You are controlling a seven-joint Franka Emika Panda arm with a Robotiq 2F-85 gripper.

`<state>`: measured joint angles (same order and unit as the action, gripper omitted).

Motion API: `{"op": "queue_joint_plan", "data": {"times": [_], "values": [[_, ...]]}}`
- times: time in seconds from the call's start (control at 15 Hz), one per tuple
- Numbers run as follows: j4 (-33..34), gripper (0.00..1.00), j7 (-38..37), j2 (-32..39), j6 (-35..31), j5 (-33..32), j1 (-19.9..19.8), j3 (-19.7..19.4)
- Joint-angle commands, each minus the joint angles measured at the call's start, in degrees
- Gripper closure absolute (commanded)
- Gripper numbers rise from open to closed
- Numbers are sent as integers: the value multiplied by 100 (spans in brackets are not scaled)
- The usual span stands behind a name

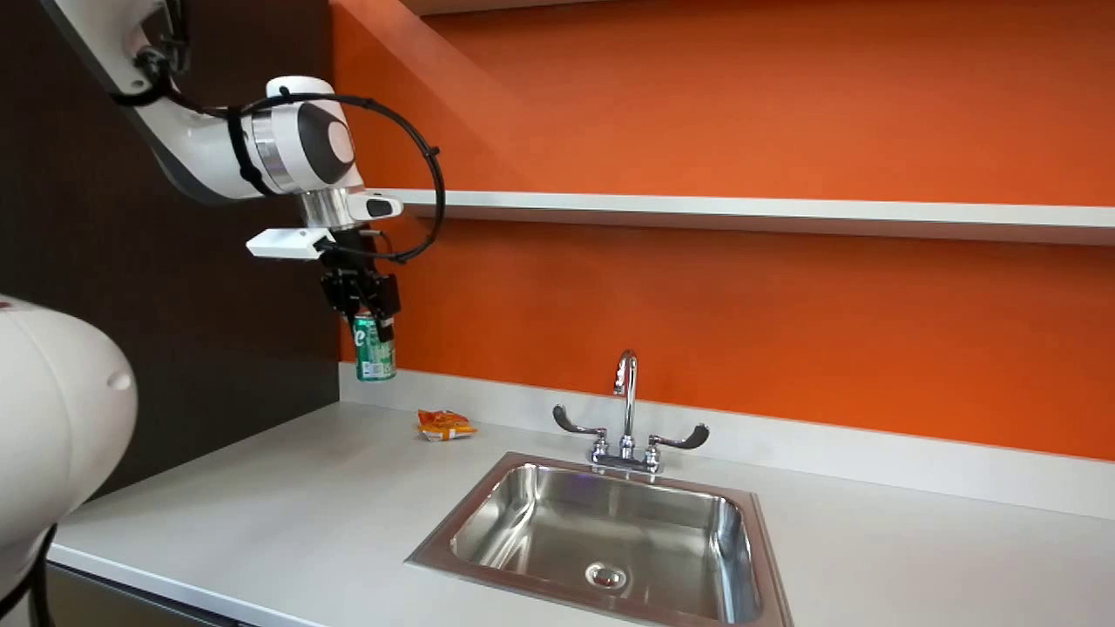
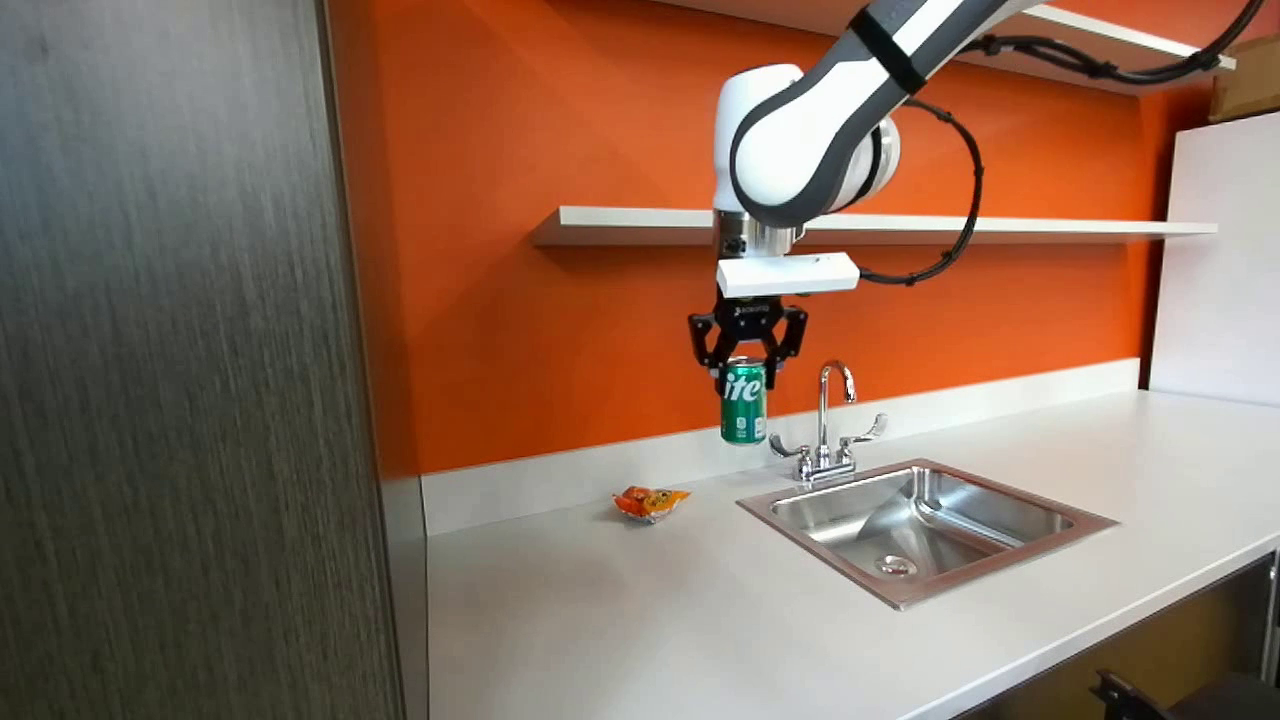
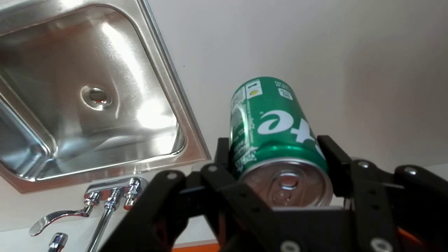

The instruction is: Put the can on the shelf

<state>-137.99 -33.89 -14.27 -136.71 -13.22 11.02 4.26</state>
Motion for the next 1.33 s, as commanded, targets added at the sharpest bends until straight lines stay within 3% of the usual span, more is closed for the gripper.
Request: {"op": "queue_joint_plan", "data": {"times": [0.0,0.6,1.27], "values": [[41,62,450,-688,536,280,-219,306],[530,62,917,-1633,1216,336,-325,625],[2158,62,1316,-1403,1337,74,-677,848]]}}
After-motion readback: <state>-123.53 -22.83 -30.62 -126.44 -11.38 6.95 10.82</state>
